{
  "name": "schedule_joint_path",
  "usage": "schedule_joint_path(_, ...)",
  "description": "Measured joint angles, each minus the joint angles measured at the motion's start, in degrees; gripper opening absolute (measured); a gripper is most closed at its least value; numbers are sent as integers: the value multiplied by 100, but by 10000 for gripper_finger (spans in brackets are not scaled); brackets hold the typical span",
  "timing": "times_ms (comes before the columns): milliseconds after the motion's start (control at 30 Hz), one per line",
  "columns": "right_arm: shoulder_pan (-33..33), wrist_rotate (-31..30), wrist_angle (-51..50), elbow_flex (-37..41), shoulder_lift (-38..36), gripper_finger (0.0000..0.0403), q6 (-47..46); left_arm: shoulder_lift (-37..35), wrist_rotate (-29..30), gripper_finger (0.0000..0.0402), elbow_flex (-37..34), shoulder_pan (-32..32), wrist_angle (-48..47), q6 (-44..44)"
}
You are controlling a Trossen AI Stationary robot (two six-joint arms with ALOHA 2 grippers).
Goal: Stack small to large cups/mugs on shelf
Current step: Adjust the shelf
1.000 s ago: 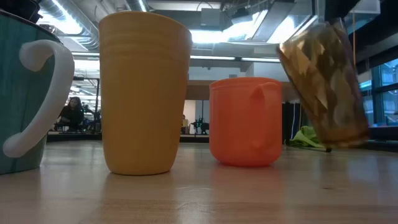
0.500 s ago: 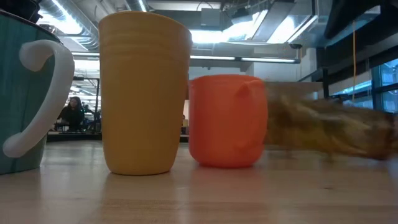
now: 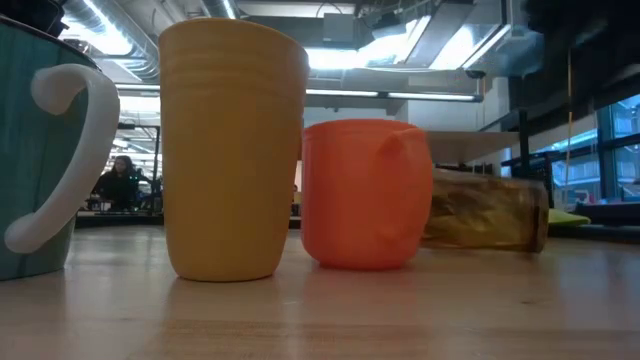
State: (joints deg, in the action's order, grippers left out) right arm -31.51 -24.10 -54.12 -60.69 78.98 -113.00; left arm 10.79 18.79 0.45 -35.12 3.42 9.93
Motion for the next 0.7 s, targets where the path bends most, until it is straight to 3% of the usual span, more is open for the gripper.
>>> schedule_joint_path(133, 795, -403, 434, -188, 0, 186, 1421, 0, 0, 64, 0, 0, 1, 0)
schedule_joint_path(300, 1669, 433, 868, -280, 140, 167, 2782, 0, 0, 64, 0, -2, 0, 0)
schedule_joint_path(500, 2302, 1074, 2538, -282, 473, 116, 4100, 0, 0, 64, 0, 0, 0, 0)
schedule_joint_path(700, 2629, 1388, 2677, -282, 491, 124, 4566, 0, 0, 64, 0, 0, 2, 0)
